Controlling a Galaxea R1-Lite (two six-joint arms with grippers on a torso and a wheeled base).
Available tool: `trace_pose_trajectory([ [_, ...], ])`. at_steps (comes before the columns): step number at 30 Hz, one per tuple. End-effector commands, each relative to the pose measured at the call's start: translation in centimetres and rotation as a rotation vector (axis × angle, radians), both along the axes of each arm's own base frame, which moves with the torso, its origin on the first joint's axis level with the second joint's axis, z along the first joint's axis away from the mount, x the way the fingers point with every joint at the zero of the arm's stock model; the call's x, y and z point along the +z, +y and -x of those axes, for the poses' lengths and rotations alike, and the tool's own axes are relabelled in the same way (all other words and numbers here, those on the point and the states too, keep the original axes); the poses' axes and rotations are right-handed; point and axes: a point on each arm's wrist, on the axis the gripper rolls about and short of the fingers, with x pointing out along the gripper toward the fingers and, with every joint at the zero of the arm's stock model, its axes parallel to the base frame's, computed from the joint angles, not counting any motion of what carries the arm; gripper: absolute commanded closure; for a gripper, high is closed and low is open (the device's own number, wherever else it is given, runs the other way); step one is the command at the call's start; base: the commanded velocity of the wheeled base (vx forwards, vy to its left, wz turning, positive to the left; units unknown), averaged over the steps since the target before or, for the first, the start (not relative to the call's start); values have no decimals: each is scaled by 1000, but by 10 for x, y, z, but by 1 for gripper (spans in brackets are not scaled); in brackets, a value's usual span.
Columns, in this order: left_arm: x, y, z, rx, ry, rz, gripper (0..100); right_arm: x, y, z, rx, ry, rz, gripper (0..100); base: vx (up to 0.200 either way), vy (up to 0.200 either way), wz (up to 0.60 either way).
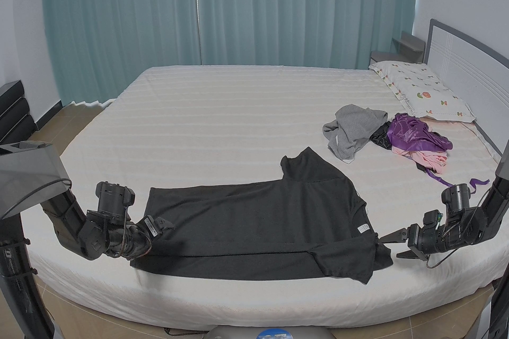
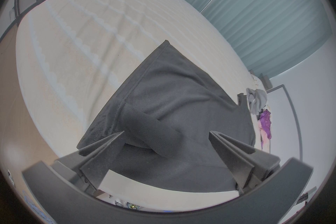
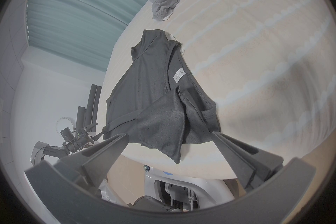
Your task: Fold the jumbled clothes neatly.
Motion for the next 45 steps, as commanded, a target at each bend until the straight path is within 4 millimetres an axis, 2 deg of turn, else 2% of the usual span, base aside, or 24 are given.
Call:
trace_pose_trajectory([
  [1,-14,-9,-7,-8,39,-31,0,-1,0,0,1,2,0,0,0,0,0],
  [7,-16,-11,-25,3,65,-52,0,-2,3,2,11,11,-2,0,0,0,0],
  [14,-27,-10,-33,37,61,-129,0,-2,5,2,18,12,-3,0,0,0,0],
  [20,-16,2,-59,171,-40,-57,0,-4,5,2,19,18,0,0,0,0,0],
  [25,-9,9,-63,250,-107,16,0,-5,5,2,17,25,0,0,0,0,0],
  [29,-3,16,-59,278,-136,39,0,-6,5,2,16,25,4,0,0,0,0],
  [36,4,19,-26,224,-88,52,0,-6,4,3,14,27,5,0,0,0,0],
  [42,-8,16,-14,150,-29,19,0,-7,4,4,14,32,4,0,0,0,0],
  [45,-21,6,-8,103,16,-15,0,-7,4,4,13,32,6,0,0,0,0],
])
